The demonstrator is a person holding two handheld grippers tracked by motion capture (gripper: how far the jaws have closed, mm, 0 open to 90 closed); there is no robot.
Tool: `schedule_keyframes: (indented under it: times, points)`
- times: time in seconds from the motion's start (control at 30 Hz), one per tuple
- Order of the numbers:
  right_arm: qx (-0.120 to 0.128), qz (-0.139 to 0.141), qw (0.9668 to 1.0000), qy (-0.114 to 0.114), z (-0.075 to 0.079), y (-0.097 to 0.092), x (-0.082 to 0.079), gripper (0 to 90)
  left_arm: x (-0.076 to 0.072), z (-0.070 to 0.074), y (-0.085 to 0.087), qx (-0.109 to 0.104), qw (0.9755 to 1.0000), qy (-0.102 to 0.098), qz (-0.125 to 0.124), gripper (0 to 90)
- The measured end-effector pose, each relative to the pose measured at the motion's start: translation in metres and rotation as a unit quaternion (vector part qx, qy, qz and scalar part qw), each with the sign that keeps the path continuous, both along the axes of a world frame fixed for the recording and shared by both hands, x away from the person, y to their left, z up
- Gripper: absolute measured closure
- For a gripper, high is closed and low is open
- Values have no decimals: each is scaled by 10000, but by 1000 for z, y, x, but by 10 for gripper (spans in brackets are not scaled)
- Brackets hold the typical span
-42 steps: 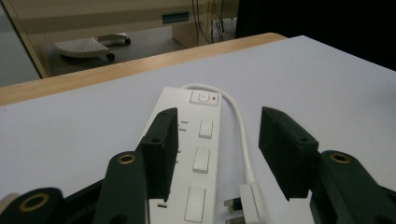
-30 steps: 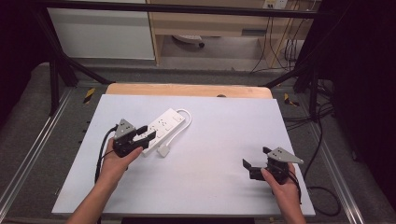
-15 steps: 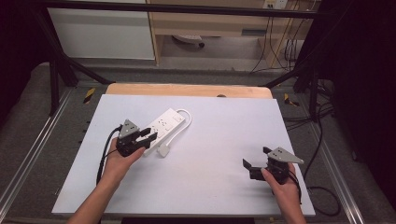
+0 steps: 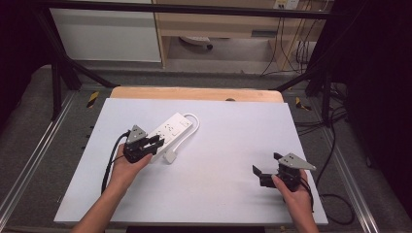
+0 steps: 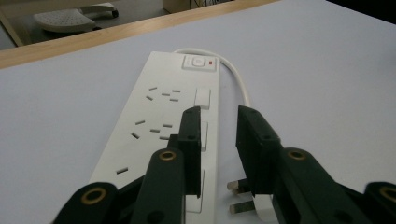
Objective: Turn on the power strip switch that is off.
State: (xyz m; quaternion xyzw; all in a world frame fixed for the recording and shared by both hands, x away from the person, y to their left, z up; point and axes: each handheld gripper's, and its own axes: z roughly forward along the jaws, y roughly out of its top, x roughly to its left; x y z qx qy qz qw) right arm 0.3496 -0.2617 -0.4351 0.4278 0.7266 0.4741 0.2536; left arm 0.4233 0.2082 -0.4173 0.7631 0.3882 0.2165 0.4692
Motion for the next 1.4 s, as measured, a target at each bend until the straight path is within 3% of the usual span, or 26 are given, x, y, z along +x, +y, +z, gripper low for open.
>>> schedule_keyframes:
  times: [0.37, 1.4]
  points:
    - [-7, 3, 10000, 4, 0, 0, 0, 37, 0, -9, -1, -11, 9999, 139, -28, 795]
    - [-3, 23, 10000, 14, 0, 1, 0, 38, 8, -22, 4, 70, 9998, 191, 30, 895]
